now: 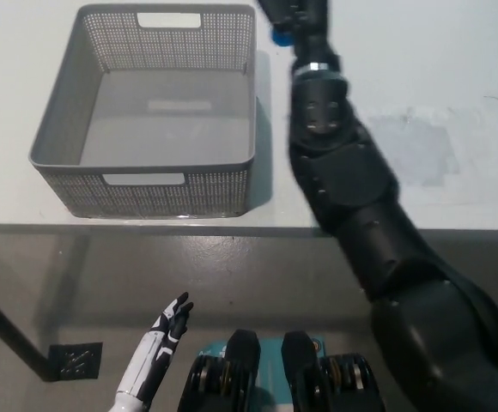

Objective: Use the right hand to pick up a shampoo and place it into a container on the left side

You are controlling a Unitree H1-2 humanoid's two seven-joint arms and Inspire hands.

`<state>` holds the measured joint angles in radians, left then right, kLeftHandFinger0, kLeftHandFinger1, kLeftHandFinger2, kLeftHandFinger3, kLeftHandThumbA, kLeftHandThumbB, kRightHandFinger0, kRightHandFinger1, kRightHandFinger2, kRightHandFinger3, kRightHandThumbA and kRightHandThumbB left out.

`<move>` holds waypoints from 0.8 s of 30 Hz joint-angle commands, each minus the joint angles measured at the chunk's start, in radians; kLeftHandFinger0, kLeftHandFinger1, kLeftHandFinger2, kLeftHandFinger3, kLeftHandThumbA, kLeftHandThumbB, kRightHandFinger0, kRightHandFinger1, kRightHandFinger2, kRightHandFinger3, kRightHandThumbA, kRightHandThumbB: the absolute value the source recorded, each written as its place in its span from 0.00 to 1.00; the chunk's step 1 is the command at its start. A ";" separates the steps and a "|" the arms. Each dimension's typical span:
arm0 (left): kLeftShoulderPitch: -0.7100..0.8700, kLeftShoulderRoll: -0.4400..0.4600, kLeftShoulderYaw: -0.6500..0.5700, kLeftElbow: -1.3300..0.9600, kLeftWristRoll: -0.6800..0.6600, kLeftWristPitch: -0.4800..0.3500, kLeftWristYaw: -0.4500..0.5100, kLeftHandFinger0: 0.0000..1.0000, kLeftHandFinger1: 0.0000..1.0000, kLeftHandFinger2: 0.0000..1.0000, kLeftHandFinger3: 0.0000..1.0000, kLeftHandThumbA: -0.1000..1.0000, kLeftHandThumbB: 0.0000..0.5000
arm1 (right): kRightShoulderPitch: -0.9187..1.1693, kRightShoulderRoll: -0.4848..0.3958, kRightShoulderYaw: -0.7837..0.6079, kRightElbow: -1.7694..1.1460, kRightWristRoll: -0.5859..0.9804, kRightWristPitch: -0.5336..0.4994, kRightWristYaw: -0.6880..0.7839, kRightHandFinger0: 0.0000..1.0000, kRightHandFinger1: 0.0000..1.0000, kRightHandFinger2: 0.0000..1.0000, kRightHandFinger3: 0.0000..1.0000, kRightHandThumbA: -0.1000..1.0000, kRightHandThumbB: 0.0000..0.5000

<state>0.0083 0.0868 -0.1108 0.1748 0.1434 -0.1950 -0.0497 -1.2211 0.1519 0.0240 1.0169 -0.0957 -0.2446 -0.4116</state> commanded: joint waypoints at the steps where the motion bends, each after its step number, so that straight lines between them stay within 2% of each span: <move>1: -0.017 0.006 -0.005 -0.023 -0.003 -0.009 -0.013 1.00 1.00 1.00 1.00 1.00 0.35 | -0.109 0.063 0.026 0.054 -0.027 -0.010 -0.012 0.00 0.19 0.61 0.69 0.00 0.30; 4: -0.017 0.007 -0.008 -0.031 0.002 -0.003 -0.017 1.00 1.00 1.00 1.00 1.00 0.33 | -0.123 0.093 0.037 0.108 -0.028 -0.056 -0.014 0.00 0.15 0.61 0.67 0.00 0.27; 5: -0.018 0.007 -0.009 -0.029 0.004 -0.004 -0.017 1.00 1.00 1.00 1.00 1.00 0.34 | -0.126 0.102 0.038 0.122 -0.028 -0.066 -0.020 0.00 0.11 0.55 0.61 0.00 0.34; 8: -0.023 0.008 -0.012 -0.024 -0.002 -0.007 -0.027 1.00 1.00 1.00 1.00 1.00 0.33 | -0.137 0.129 0.038 0.159 -0.020 -0.063 -0.016 0.00 0.11 0.58 0.65 0.00 0.29; 11: -0.027 0.009 -0.018 -0.021 0.006 -0.010 -0.028 1.00 1.00 1.00 1.00 1.00 0.36 | -0.138 0.146 0.038 0.189 -0.020 -0.076 -0.026 0.00 0.20 0.70 0.70 0.00 0.30; 16: -0.035 0.009 -0.019 -0.036 -0.002 0.016 -0.033 1.00 1.00 1.00 1.00 1.00 0.41 | -0.123 0.150 0.082 0.271 -0.057 -0.090 -0.045 0.00 0.24 0.71 0.73 0.00 0.32; 18: -0.037 0.011 -0.019 -0.037 -0.003 0.013 -0.037 1.00 1.00 1.00 1.00 1.00 0.41 | -0.111 0.147 0.088 0.286 -0.051 -0.091 -0.033 0.00 0.28 0.75 0.75 0.00 0.33; 19: -0.038 0.012 -0.020 -0.039 0.002 0.018 -0.037 1.00 1.00 1.00 1.00 1.00 0.43 | -0.101 0.141 0.090 0.297 -0.048 -0.086 -0.022 0.02 0.34 0.79 0.77 0.00 0.36; 20: -0.038 0.012 -0.021 -0.041 0.003 0.021 -0.038 1.00 1.00 1.00 1.00 1.00 0.43 | -0.099 0.139 0.091 0.301 -0.046 -0.085 -0.020 0.01 0.37 0.79 0.73 0.00 0.37; 21: -0.036 0.014 -0.022 -0.045 0.002 0.023 -0.042 1.00 1.00 1.00 1.00 1.00 0.42 | -0.086 0.132 0.094 0.302 -0.047 -0.082 -0.014 0.23 0.52 0.85 0.83 0.12 0.37; 22: -0.035 0.015 -0.023 -0.049 0.001 0.026 -0.044 1.00 1.00 1.00 1.00 1.00 0.42 | -0.081 0.127 0.101 0.300 -0.053 -0.075 -0.013 0.26 0.52 0.76 0.76 0.16 0.37; 23: -0.036 0.015 -0.022 -0.047 -0.003 0.023 -0.045 1.00 1.00 1.00 1.00 1.00 0.41 | -0.078 0.118 0.112 0.298 -0.062 -0.067 0.001 0.33 0.52 0.69 0.79 0.31 0.42; 24: -0.037 0.016 -0.024 -0.048 0.002 0.023 -0.044 1.00 1.00 1.00 1.00 1.00 0.40 | -0.072 0.111 0.108 0.293 -0.051 -0.077 0.036 0.66 0.87 0.95 1.00 0.40 0.49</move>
<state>-0.0144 0.0901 -0.1278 0.1637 0.1424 -0.1758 -0.0784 -1.2690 0.2851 0.1169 1.3265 -0.1257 -0.2634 -0.4209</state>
